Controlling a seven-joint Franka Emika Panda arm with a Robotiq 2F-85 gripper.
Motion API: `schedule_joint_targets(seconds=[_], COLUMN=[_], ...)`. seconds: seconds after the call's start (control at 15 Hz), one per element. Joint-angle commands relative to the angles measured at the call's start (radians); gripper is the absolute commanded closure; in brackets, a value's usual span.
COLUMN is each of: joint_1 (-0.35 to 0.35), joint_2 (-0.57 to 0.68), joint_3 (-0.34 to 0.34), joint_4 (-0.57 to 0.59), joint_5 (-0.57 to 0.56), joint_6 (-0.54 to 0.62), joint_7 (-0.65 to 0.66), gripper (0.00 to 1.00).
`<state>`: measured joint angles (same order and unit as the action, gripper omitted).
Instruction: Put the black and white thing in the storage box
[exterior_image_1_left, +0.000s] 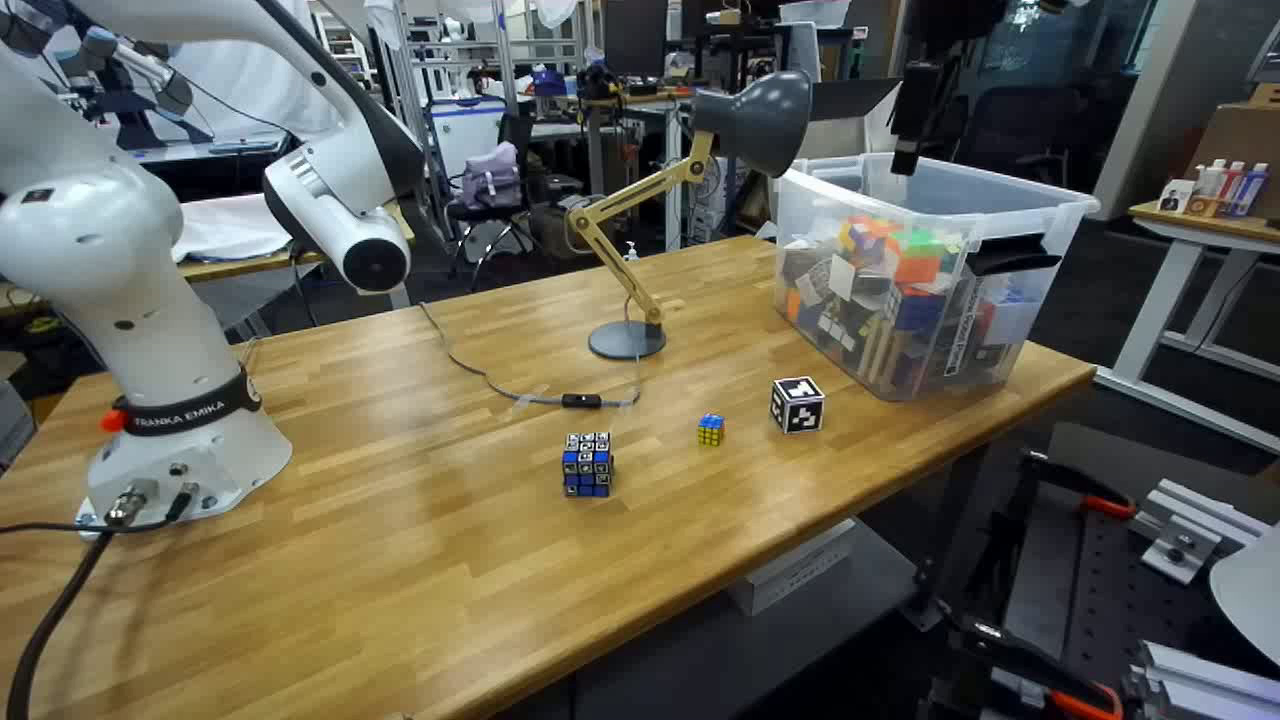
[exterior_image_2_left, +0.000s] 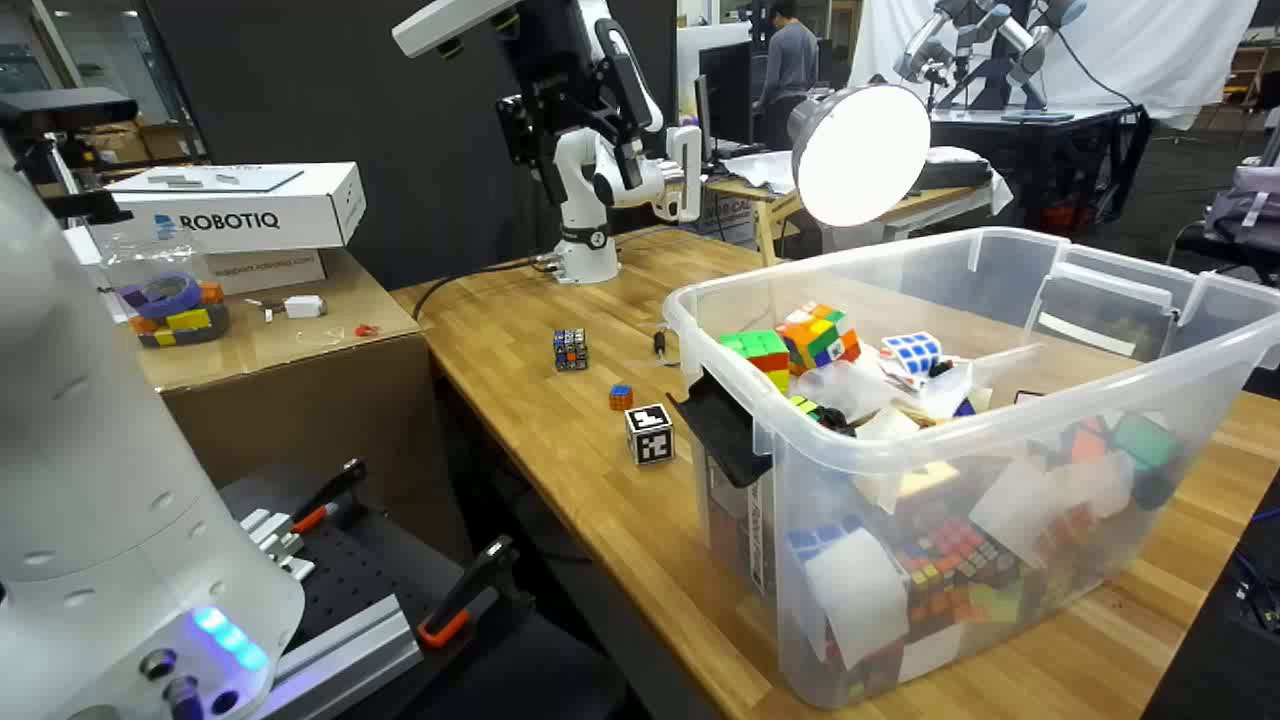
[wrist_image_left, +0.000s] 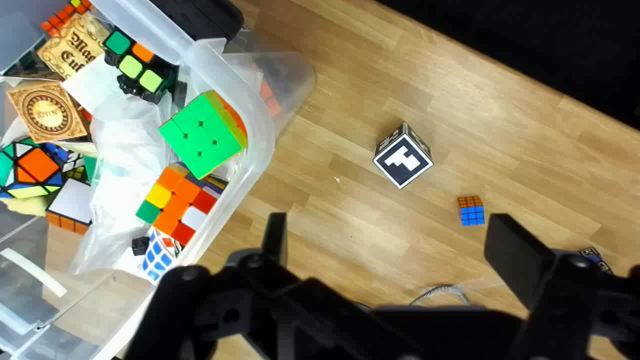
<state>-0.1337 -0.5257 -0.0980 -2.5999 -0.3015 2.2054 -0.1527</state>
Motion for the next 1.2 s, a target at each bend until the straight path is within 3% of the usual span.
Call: schedule_joint_targets(seconds=[0.0, 0.6, 0.67, 1.13], joint_1=[0.002, 0.141, 0.117, 0.131], joint_2=[0.0, 0.146, 0.091, 0.14], joint_3=[-0.001, -0.003, 0.013, 0.012], joint_4=[0.002, 0.032, 0.006, 0.025], joint_5=[0.0, 0.148, 0.119, 0.137], joint_6=[-0.003, 0.116, 0.075, 0.106], joint_7=[0.0, -0.098, -0.062, -0.073], gripper=[0.0, 0.0, 0.0, 0.0])
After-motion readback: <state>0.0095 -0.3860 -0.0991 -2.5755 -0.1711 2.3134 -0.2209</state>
